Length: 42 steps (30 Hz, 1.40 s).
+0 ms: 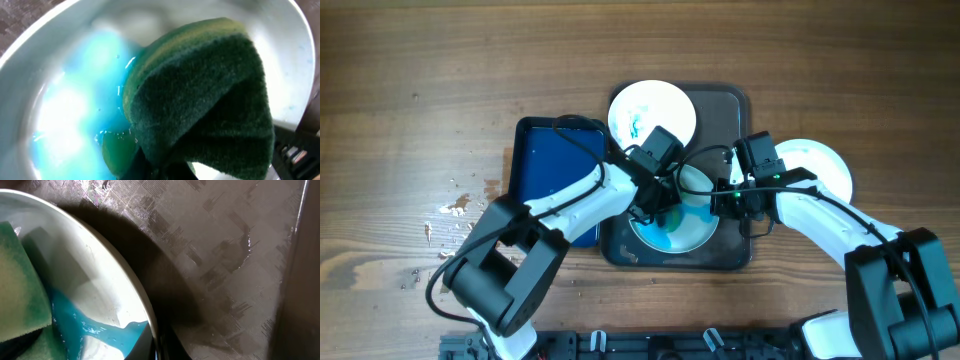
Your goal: Clean dirty plates on tray and stack at the side
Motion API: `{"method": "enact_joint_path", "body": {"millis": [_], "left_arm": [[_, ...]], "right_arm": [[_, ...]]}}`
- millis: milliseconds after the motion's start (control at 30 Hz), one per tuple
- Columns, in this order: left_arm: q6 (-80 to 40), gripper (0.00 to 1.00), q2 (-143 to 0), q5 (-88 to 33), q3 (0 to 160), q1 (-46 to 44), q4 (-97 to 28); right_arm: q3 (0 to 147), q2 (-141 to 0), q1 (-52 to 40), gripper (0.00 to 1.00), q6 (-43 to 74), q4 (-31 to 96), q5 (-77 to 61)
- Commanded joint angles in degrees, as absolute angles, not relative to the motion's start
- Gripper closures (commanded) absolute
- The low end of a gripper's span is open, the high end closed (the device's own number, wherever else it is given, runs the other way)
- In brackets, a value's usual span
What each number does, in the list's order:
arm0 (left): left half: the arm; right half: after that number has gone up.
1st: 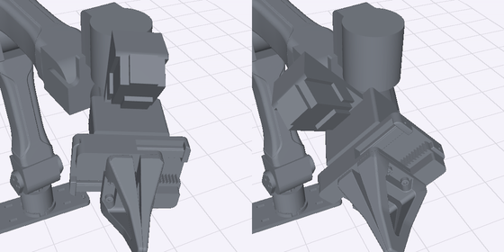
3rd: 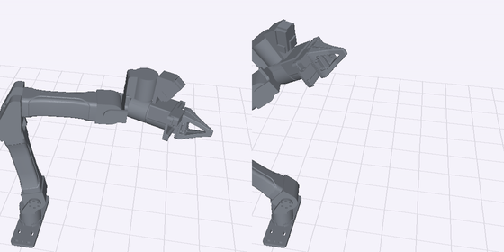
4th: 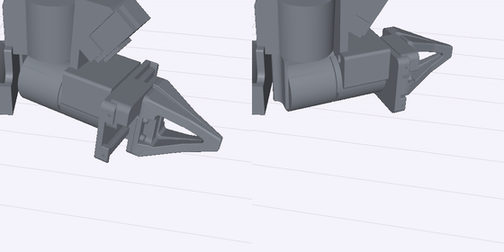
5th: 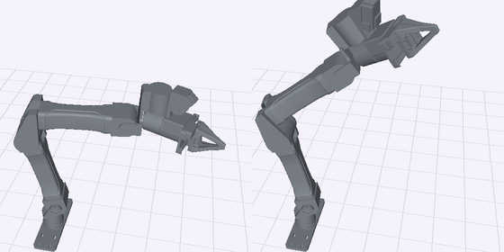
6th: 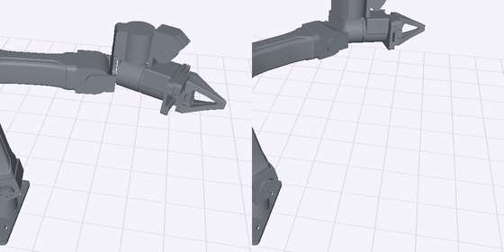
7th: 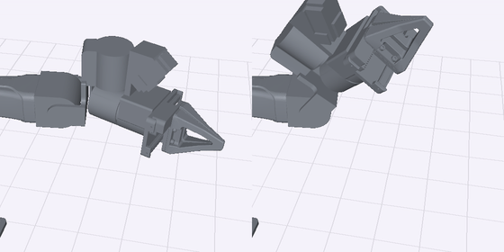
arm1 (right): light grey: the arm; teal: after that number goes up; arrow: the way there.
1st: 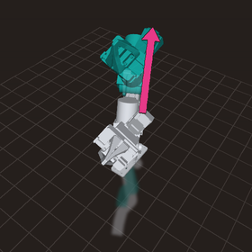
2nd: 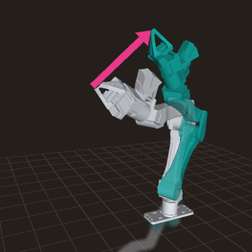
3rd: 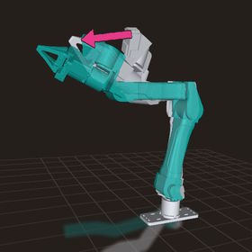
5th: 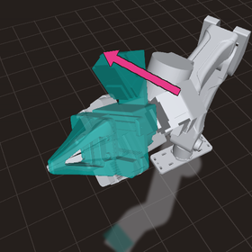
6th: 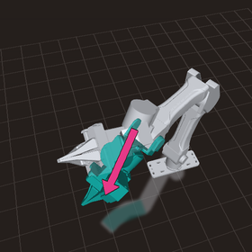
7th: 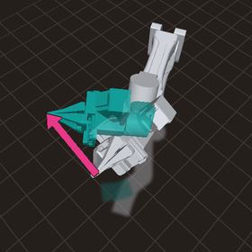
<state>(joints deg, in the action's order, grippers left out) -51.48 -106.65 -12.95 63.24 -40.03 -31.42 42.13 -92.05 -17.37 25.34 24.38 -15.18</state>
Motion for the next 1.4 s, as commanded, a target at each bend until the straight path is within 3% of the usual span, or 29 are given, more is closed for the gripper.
{"method": "enact_joint_path", "body": {"millis": [0,133,267,467,633,733,933,1167,1267,1367], "left_arm": [[-59.5,0.96,-112.3,-12.3,62.6,-38.0,-35.6],[-55.9,0.96,-112.0,-2.2,66.4,-30.0,-47.7],[-48.2,0.96,-112.6,-2.9,67.2,-30.0,-46.4],[-48.2,0.96,-116.4,-27.9,67.1,-40.5,-29.0],[-48.4,0.96,-116.4,-32.5,67.1,-41.9,-29.8],[-48.4,0.96,-115.9,-27.1,67.1,-39.4,-36.5],[-51.3,0.96,-107.0,-0.3,67.1,-34.5,-52.7],[-51.1,0.96,-88.3,-1.4,67.1,-32.7,-56.5],[-45.1,0.96,-78.3,4.4,67.1,-25.2,-61.1],[-40.2,0.96,-77.8,12.7,66.0,-16.1,-64.3]], "right_arm": [[40.7,-95.9,-18.2,0.96,27.4,24.6,-11.6],[40.7,-95.9,-18.2,0.96,27.4,24.5,-11.8],[40.7,-95.9,-18.2,0.96,27.5,24.0,-12.0],[40.7,-95.9,-18.2,0.96,27.6,24.1,-12.0],[40.7,-95.9,-18.2,0.96,27.6,23.9,-13.1],[40.7,-95.9,-18.2,0.96,27.6,23.9,-13.4],[40.7,-95.9,-18.2,0.96,27.6,23.6,-13.6],[40.7,-95.9,-18.2,0.96,27.0,24.4,-13.6],[40.7,-95.9,-18.2,0.96,27.0,24.7,-13.6],[40.7,-95.9,-18.2,0.96,27.0,24.7,-13.6]]}}
